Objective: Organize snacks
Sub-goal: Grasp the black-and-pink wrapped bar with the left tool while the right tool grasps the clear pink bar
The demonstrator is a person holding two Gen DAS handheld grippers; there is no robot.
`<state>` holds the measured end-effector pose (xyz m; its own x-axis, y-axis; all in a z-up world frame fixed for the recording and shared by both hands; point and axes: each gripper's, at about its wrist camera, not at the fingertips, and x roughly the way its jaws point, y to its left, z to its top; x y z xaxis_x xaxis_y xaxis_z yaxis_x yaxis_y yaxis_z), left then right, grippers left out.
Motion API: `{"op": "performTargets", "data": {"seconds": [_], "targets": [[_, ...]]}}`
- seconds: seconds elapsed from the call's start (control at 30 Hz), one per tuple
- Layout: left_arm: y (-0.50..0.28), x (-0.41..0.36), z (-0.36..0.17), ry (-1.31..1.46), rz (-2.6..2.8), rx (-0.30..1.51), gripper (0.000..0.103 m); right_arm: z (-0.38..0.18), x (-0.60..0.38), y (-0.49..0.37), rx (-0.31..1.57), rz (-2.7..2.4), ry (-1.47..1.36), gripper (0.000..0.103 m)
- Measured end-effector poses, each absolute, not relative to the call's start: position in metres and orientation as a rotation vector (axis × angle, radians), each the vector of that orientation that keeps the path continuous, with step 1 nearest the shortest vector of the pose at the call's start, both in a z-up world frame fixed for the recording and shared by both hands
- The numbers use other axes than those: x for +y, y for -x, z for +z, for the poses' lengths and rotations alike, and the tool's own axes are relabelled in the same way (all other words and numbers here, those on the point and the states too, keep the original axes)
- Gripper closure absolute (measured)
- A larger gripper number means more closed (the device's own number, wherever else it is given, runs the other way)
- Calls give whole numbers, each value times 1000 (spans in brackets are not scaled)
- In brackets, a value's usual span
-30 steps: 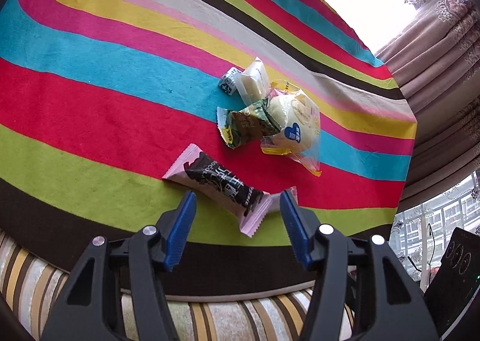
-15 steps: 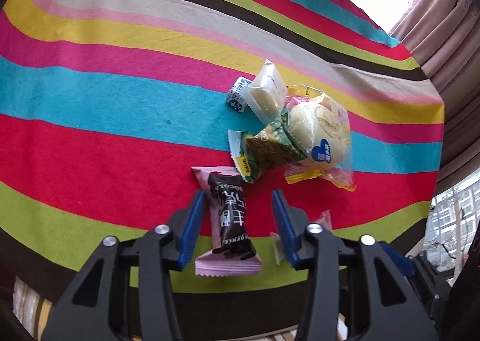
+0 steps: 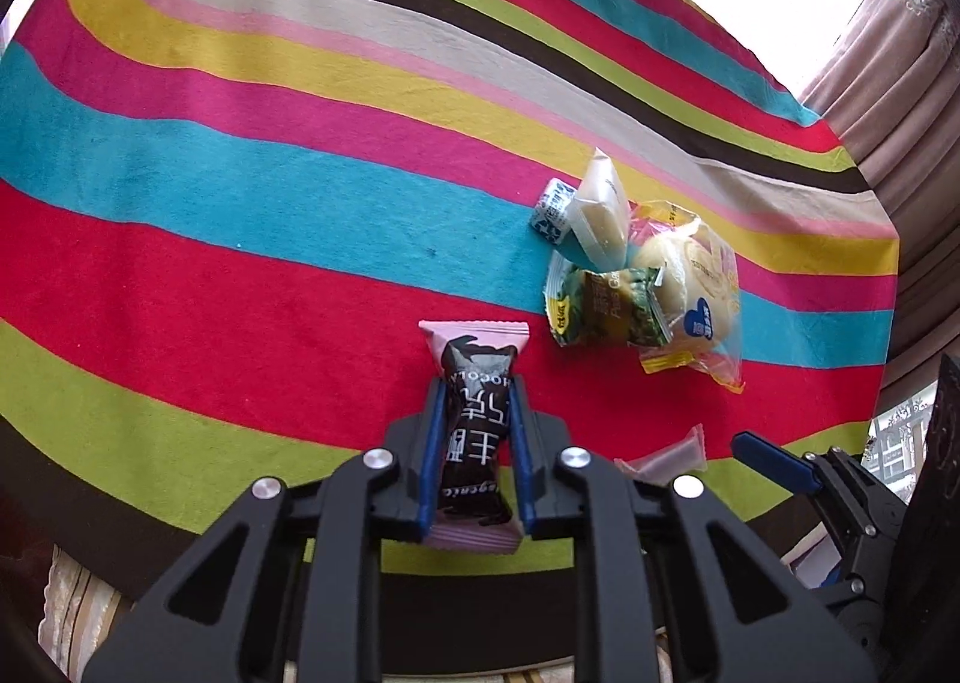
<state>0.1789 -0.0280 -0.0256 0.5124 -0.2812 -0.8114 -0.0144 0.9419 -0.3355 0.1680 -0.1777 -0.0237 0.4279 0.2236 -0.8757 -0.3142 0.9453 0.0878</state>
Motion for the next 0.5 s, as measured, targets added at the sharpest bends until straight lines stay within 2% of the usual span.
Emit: {"op": "performTargets", "data": {"seconds": [0.4, 0.5], "targets": [[-176, -22, -29, 368, -181, 1007, 83, -31, -164, -181, 1119, 297, 20, 20], [-176, -22, -31, 370, -185, 1006, 83, -31, -161, -181, 1108, 267, 34, 27]]}}
